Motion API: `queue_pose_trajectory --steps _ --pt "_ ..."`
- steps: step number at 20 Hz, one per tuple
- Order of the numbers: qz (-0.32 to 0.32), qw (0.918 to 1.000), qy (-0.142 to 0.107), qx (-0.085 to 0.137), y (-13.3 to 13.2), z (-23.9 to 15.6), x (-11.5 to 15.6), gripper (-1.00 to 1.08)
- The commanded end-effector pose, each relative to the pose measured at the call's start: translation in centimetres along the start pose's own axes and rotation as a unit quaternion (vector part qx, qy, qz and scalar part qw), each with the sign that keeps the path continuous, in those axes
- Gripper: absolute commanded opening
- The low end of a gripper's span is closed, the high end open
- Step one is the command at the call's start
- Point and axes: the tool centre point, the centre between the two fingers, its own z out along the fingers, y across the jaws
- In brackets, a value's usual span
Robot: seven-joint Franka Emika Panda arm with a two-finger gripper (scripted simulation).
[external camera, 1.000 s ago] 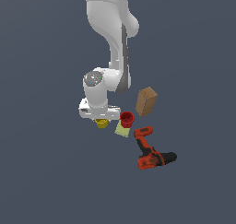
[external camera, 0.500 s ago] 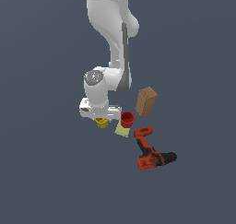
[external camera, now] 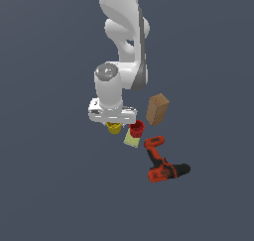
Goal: Pick up a designated object from a clutter of objects.
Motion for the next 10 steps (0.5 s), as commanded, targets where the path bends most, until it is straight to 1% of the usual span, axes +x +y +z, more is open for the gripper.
queue_pose_trajectory --steps 1,10 --pt "0.0 1.0 0.001 0.0 -1.0 -2.0 0.2 -1.0" --pt "0.0 1.0 0.0 -0.001 -5.6 -10.5 1.0 -1.0"
